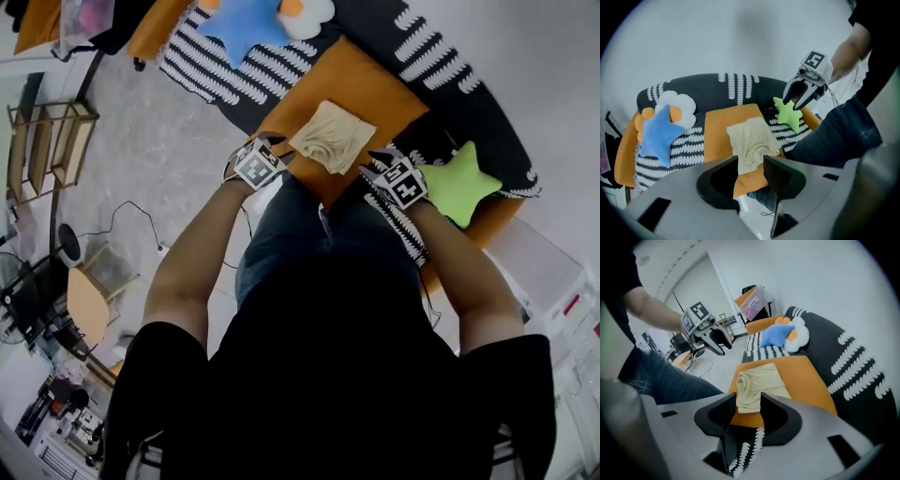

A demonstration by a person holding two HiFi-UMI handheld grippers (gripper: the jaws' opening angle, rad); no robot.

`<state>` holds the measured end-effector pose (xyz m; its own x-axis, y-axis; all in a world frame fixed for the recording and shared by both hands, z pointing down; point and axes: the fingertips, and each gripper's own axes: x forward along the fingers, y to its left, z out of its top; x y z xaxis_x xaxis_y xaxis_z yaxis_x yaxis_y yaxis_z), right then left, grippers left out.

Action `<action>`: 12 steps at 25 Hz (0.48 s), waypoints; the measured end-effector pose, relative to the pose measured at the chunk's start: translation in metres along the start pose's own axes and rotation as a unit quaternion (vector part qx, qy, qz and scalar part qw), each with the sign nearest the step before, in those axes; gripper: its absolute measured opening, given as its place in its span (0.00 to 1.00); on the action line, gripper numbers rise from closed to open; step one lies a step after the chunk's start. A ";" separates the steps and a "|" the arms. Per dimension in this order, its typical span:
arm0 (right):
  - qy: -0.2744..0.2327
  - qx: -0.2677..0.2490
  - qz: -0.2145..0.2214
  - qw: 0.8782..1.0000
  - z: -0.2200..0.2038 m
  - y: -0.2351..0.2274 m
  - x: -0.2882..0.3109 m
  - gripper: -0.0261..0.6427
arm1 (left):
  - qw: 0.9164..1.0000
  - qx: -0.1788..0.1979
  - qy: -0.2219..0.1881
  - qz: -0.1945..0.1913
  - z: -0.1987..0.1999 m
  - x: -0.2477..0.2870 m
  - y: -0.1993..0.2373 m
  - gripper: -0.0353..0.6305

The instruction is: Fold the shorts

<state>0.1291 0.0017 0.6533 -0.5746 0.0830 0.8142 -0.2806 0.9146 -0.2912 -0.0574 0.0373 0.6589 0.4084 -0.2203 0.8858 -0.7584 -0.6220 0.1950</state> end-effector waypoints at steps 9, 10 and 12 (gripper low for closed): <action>-0.094 0.013 -0.035 0.995 0.073 -0.013 -0.104 0.28 | 0.996 -0.023 -0.076 0.033 0.064 -0.088 -0.012 0.33; -0.104 0.013 -0.039 0.994 0.080 -0.013 -0.116 0.28 | 0.996 -0.027 -0.083 0.036 0.069 -0.097 -0.015 0.33; -0.126 0.013 -0.047 0.991 0.094 -0.012 -0.142 0.28 | 0.994 -0.037 -0.099 0.041 0.080 -0.112 -0.020 0.33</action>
<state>0.1416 -0.0578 0.4938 -0.7176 -0.1055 0.6884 -0.3588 0.9032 -0.2357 -0.0476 0.0139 0.5220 0.4306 -0.4152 0.8014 -0.8254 -0.5403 0.1636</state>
